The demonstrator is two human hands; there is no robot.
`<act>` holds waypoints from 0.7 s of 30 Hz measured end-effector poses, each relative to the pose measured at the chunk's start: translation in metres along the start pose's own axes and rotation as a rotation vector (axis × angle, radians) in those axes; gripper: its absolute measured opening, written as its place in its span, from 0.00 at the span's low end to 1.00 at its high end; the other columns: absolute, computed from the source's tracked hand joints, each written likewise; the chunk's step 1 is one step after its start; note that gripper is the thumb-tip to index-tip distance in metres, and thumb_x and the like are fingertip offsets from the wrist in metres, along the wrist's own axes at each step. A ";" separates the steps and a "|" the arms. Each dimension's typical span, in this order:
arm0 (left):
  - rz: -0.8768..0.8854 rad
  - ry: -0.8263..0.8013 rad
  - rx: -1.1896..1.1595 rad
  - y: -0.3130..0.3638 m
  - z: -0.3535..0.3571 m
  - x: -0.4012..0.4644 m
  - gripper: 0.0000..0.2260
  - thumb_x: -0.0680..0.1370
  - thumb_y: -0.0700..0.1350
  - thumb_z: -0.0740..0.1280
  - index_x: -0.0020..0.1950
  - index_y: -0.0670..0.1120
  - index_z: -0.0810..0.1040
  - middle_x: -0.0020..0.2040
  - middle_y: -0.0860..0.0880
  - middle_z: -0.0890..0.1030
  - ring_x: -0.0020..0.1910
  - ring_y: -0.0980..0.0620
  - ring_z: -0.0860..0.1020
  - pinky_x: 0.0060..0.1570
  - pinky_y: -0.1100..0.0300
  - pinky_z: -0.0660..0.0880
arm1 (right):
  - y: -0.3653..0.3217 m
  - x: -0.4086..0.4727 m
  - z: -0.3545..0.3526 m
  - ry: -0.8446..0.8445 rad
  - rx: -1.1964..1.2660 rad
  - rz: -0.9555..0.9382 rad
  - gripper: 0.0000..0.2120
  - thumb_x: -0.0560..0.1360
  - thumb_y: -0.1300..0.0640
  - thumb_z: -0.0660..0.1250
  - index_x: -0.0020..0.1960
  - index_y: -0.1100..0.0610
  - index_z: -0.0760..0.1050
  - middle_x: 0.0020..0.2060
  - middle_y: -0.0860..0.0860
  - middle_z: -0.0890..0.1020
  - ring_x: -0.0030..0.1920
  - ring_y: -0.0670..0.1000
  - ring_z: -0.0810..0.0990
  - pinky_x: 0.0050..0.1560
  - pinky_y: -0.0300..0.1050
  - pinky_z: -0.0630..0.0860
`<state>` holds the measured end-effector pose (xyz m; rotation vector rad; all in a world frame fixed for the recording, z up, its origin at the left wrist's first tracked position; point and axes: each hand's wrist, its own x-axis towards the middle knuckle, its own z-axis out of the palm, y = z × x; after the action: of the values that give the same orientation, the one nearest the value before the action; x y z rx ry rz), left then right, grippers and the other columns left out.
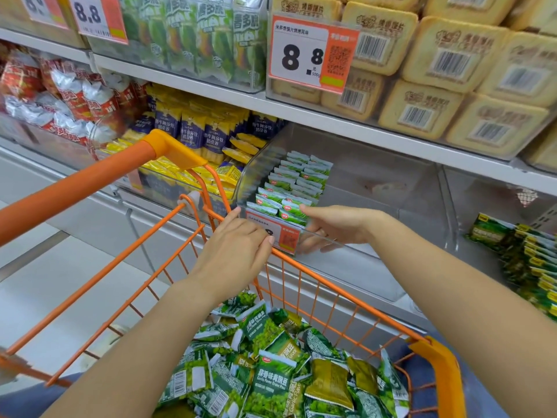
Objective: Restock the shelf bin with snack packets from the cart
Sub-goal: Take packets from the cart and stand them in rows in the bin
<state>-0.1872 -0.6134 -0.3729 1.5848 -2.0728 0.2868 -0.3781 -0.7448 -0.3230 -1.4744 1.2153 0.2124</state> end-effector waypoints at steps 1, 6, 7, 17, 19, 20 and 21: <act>0.001 0.003 0.003 0.000 0.000 0.000 0.22 0.82 0.50 0.51 0.45 0.44 0.83 0.41 0.51 0.82 0.44 0.50 0.79 0.72 0.58 0.51 | -0.004 0.003 0.007 -0.008 -0.032 -0.003 0.31 0.79 0.35 0.48 0.59 0.57 0.78 0.53 0.53 0.84 0.58 0.50 0.80 0.64 0.49 0.70; -0.002 0.012 -0.007 -0.001 0.001 0.001 0.21 0.82 0.49 0.51 0.43 0.44 0.82 0.40 0.50 0.81 0.43 0.50 0.78 0.72 0.58 0.52 | -0.011 0.021 0.023 0.123 -0.132 0.003 0.20 0.81 0.45 0.57 0.60 0.58 0.78 0.52 0.53 0.84 0.54 0.50 0.82 0.63 0.49 0.73; -0.002 0.015 -0.008 0.000 0.002 0.001 0.21 0.82 0.49 0.52 0.43 0.44 0.82 0.40 0.50 0.81 0.43 0.50 0.78 0.72 0.57 0.52 | -0.010 0.023 0.022 0.130 -0.135 0.002 0.18 0.80 0.47 0.58 0.59 0.58 0.78 0.51 0.54 0.84 0.54 0.50 0.82 0.61 0.49 0.74; -0.007 0.008 -0.022 -0.001 0.001 0.001 0.21 0.82 0.49 0.51 0.42 0.45 0.81 0.38 0.51 0.80 0.42 0.51 0.77 0.72 0.56 0.53 | 0.013 0.008 -0.013 0.109 0.211 0.141 0.42 0.73 0.28 0.51 0.61 0.65 0.75 0.49 0.58 0.84 0.46 0.53 0.85 0.48 0.45 0.80; -0.006 0.010 -0.016 0.000 0.000 0.003 0.21 0.81 0.49 0.51 0.42 0.45 0.81 0.38 0.51 0.80 0.41 0.51 0.78 0.72 0.57 0.53 | 0.016 0.011 -0.021 0.209 0.390 0.134 0.41 0.75 0.30 0.52 0.65 0.66 0.71 0.51 0.60 0.83 0.47 0.56 0.84 0.49 0.47 0.79; -0.006 0.006 -0.011 0.000 0.000 0.003 0.21 0.81 0.49 0.51 0.42 0.45 0.81 0.38 0.51 0.80 0.41 0.51 0.78 0.72 0.57 0.52 | 0.014 0.014 -0.021 0.233 0.511 0.114 0.41 0.76 0.31 0.52 0.70 0.66 0.66 0.57 0.62 0.80 0.53 0.58 0.82 0.54 0.49 0.77; -0.005 0.000 -0.008 0.000 0.000 0.003 0.21 0.81 0.50 0.51 0.42 0.45 0.82 0.38 0.51 0.80 0.41 0.51 0.77 0.72 0.57 0.52 | 0.010 0.017 -0.018 0.237 0.644 0.077 0.40 0.77 0.33 0.52 0.74 0.66 0.59 0.65 0.63 0.74 0.61 0.60 0.77 0.57 0.51 0.74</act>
<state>-0.1874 -0.6159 -0.3713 1.5852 -2.0670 0.2760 -0.3863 -0.7669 -0.3355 -0.9052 1.3650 -0.2922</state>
